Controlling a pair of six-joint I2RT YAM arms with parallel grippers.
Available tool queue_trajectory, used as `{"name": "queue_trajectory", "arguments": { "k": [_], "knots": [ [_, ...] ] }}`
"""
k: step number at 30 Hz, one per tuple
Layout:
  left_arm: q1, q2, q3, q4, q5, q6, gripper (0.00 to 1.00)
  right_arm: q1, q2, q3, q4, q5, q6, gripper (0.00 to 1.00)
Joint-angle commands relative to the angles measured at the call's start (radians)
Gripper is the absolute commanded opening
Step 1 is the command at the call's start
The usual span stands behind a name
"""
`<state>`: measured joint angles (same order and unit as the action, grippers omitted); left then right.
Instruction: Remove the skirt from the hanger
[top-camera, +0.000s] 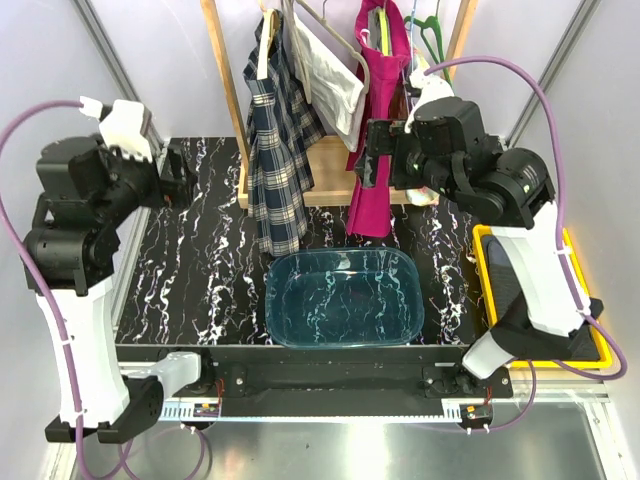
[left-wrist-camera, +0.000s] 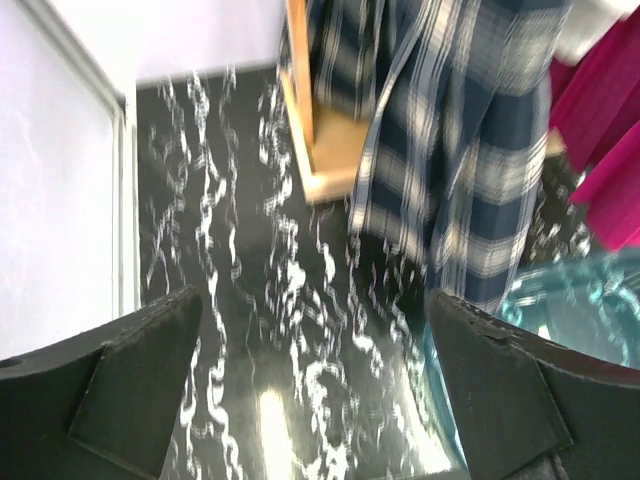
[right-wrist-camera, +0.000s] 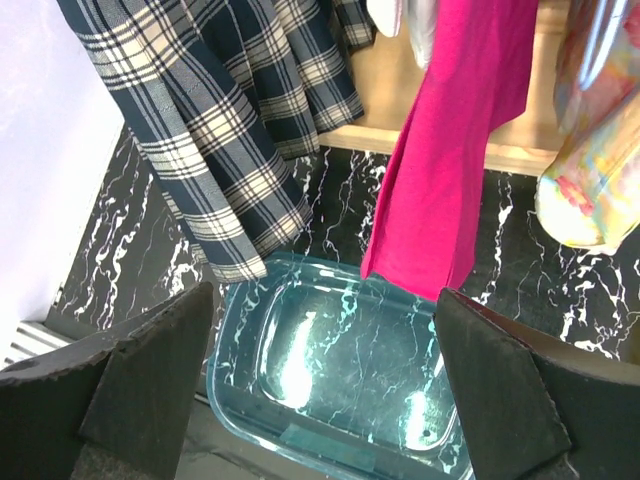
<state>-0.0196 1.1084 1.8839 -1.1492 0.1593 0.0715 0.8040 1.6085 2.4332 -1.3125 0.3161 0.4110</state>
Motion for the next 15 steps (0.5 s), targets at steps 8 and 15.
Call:
{"name": "queue_trajectory", "arguments": {
  "k": [8,15],
  "knots": [
    [-0.097,0.385,0.459,0.310,0.001,0.002,0.99,0.003,-0.326,-0.440,0.335,0.063,-0.014,1.00],
    [-0.220,0.625,0.638,0.472,-0.107,0.050,0.98,0.003,-0.398,-0.604,0.364,0.086,0.035,0.95]
  ]
}}
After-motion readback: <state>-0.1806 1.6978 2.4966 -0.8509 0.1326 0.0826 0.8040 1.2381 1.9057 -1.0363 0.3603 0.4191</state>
